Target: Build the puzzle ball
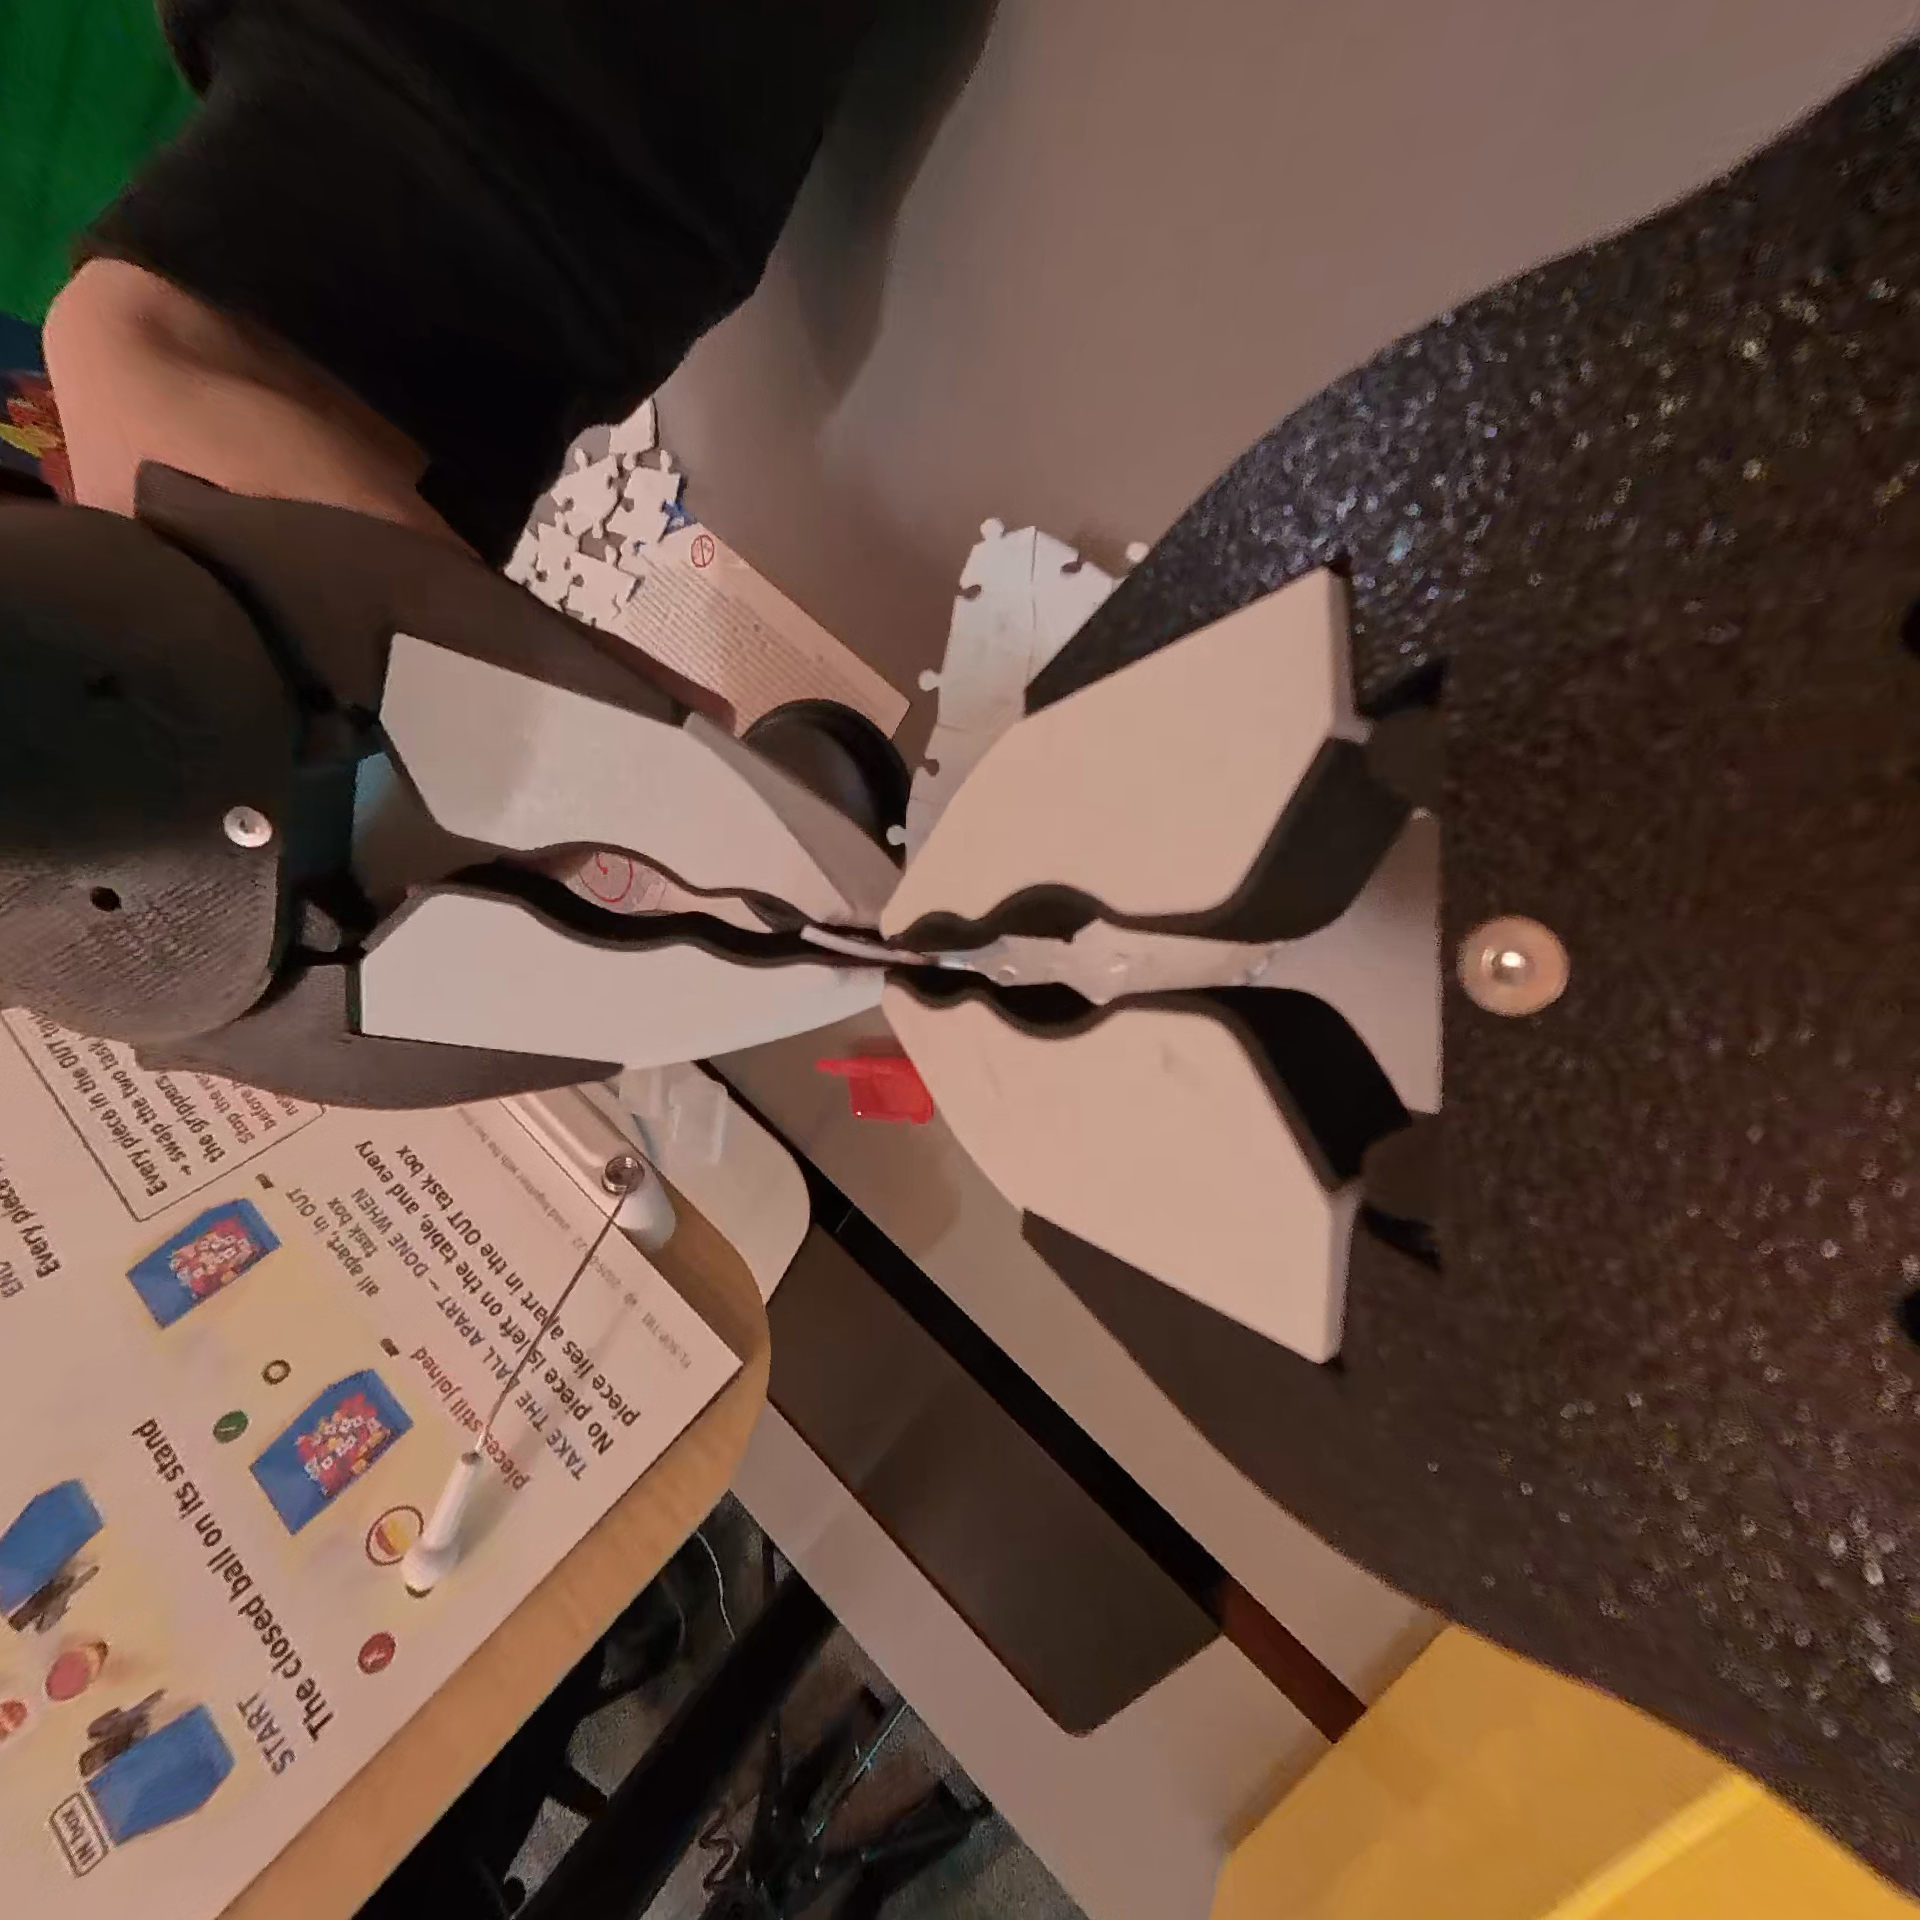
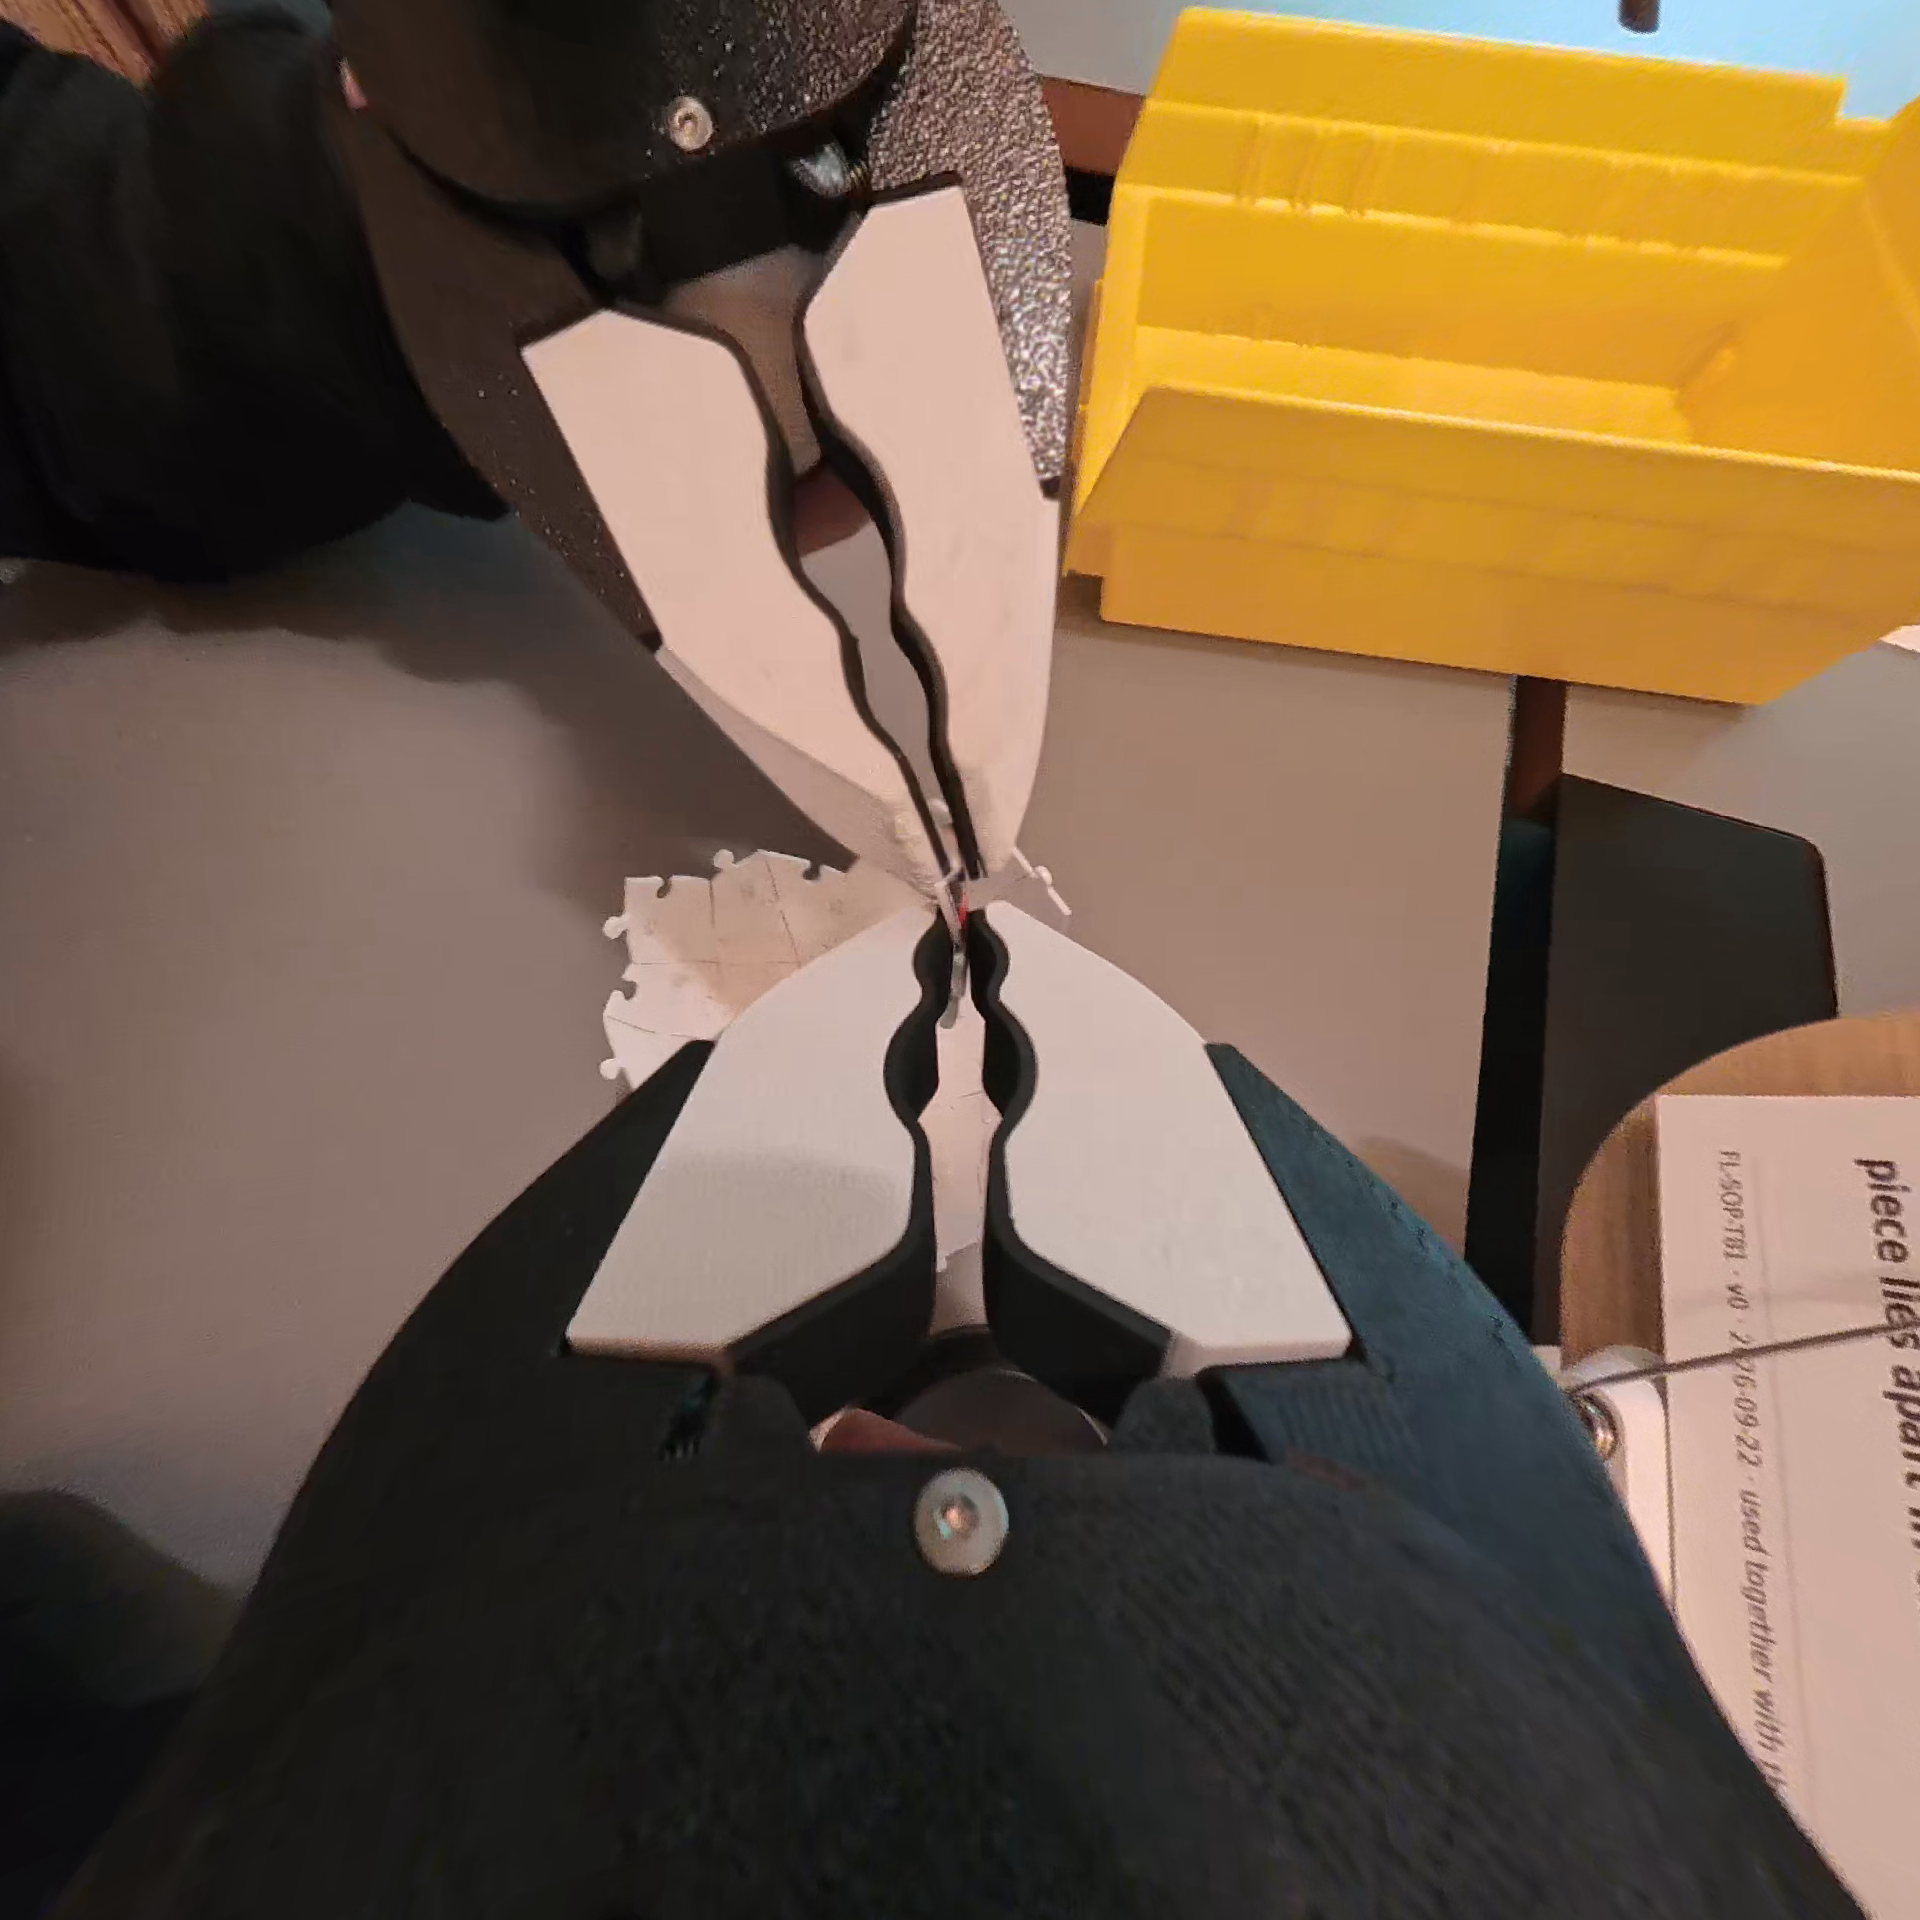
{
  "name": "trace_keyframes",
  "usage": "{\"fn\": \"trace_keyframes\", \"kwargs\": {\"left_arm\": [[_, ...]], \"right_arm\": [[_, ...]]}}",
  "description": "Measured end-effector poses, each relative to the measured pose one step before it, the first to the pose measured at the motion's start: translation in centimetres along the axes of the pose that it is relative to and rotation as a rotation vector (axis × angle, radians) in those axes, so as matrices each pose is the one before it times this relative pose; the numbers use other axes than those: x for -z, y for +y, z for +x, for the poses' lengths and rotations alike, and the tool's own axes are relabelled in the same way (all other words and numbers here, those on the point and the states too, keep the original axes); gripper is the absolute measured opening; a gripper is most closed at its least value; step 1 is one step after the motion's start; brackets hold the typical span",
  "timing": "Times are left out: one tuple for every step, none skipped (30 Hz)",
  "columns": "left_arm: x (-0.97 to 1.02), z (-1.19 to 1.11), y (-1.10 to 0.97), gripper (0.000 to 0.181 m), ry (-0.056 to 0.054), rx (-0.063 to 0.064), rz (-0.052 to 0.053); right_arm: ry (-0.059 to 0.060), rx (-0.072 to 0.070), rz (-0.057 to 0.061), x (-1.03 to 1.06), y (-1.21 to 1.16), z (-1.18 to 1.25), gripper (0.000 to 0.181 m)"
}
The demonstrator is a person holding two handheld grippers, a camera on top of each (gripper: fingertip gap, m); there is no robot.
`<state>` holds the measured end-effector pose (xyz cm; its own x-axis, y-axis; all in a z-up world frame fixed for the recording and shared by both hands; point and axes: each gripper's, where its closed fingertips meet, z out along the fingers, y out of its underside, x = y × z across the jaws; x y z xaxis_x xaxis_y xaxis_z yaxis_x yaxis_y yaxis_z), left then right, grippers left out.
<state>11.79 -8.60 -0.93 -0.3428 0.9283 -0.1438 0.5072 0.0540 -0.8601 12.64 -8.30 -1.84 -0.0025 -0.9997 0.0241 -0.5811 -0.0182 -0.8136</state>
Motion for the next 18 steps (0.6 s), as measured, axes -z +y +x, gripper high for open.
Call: {"fn": "trace_keyframes", "kwargs": {"left_arm": [[-0.079,0.038,0.07,0.002,0.0027,0.0001,-0.0051],[-0.089,0.076,0.033,0.002,0.0081,0.0054,0.0009],[-0.074,0.036,-0.018,0.002,0.0091,0.0142,0.0054],[-0.026,-0.02,-0.04,0.002,0.0082,0.02,0.0066],[0.01,-0.031,-0.039,0.002,0.0084,0.0192,0.0055],[0.068,-0.022,-0.035,0.002,0.0075,0.0151,0.0036],[0.089,-0.097,-0.033,0.002,-0.0005,0.009,0.0025],[0.114,-0.214,-0.005,0.002,-0.0095,0.006,-0.0006],[0.12,-0.212,0.057,0.002,-0.0086,0.0054,-0.0045],[0.101,-0.12,0.008,0.002,-0.0025,0.0044,0.0009],[0.065,-0.083,-0.081,0.002,-0.0007,0.005,0.0072],[0.055,-0.082,-0.081,0.002,-0.0019,0.0063,0.0064],[0.031,0.015,-0.04,0.002,0.0027,0.0034,0.0014],[0.039,0.078,-0.062,0.002,0.0032,-0.0024,0.0014],[0.037,0.024,-0.08,0.002,-0.0027,-0.0062,0.0029],[0.041,0.014,-0.059,0.002,-0.0026,-0.007,0.0008],[0.044,0.085,-0.041,0.002,0.0031,-0.0055,0.0004],[0.041,0.1,-0.067,0.002,0.0052,-0.0032,0.0032]], "right_arm": [[0.0032,0.0012,-0.0044,-0.023,0.117,0.078,0.003],[-0.007,-0.0046,-0.0022,0.009,0.123,-0.076,0.003],[-0.0051,-0.0046,0.0017,0.05,0.098,-0.04,0.003],[0.001,0.0011,0.005,0.064,0.019,0.04,0.003],[0.0034,0.0018,0.0062,0.066,-0.027,0.068,0.003],[0.0004,-0.0008,0.0053,0.037,-0.053,0.019,0.004],[0.0013,0.0013,0.0066,0.042,-0.073,0.018,0.004],[0.0114,0.0045,0.0089,0.063,-0.104,0.153,0.004],[0.0174,0.004,0.0062,0.102,-0.044,0.258,0.004],[0.0122,0.0018,0.0028,0.117,0.03,0.185,0.004],[0.0078,-0.0005,0.0054,0.121,0.014,0.145,0.006],[0.0047,-0.0024,0.0133,0.109,-0.121,0.105,0.006],[0.0021,-0.0034,0.0144,0.031,-0.196,0.052,0.005],[-0.0039,-0.0011,0.011,-0.04,-0.167,-0.056,0.006],[-0.0006,0.0015,0.0062,-0.071,-0.111,-0.038,0.007],[0.0076,0.004,0.0024,-0.06,-0.072,0.076,0.009],[0.0054,0.0068,0.0016,-0.019,-0.079,0.029,0.01],[0.0011,0.0081,0.0044,0.014,-0.122,-0.053,0.012]]}}
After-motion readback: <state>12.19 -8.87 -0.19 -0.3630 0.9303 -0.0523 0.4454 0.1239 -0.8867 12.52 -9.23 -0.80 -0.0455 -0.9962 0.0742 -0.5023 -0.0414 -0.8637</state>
